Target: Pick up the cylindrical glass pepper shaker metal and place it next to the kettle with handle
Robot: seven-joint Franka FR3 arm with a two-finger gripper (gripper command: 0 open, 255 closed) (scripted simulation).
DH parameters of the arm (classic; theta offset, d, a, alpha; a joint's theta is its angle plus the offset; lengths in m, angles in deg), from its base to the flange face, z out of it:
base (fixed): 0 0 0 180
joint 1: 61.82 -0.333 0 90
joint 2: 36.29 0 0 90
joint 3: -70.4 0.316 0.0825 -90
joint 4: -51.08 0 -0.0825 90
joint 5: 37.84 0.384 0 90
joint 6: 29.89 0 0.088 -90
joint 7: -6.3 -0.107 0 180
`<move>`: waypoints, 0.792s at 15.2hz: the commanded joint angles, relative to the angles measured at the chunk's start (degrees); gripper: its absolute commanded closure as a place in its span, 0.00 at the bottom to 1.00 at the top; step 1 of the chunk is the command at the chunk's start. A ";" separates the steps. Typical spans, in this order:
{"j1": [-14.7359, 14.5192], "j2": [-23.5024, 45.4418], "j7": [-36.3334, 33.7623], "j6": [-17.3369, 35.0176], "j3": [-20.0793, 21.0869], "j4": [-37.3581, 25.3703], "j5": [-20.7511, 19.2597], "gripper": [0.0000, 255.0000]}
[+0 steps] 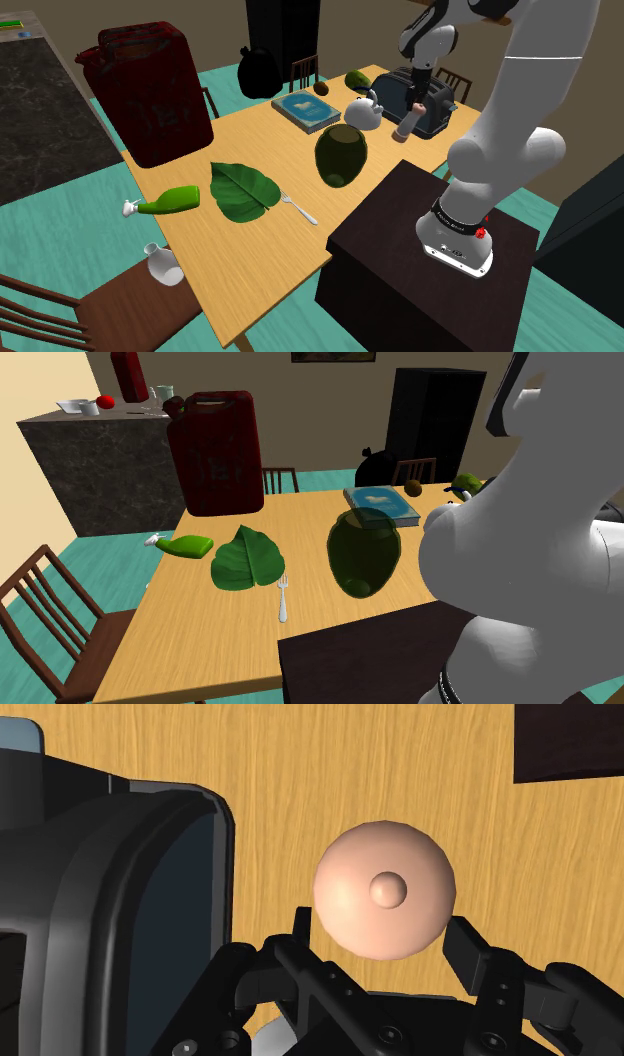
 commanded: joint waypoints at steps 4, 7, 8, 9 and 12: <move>0.31 2.66 0.27 3.19 0.42 0.58 0.85 1.00; 0.31 2.66 0.26 3.19 0.42 0.58 0.85 1.00; 0.31 2.66 0.26 3.19 0.42 0.58 0.85 1.00; 0.31 2.66 0.26 3.19 0.42 0.58 0.85 1.00; 0.31 2.66 0.27 3.20 0.42 0.59 0.85 0.00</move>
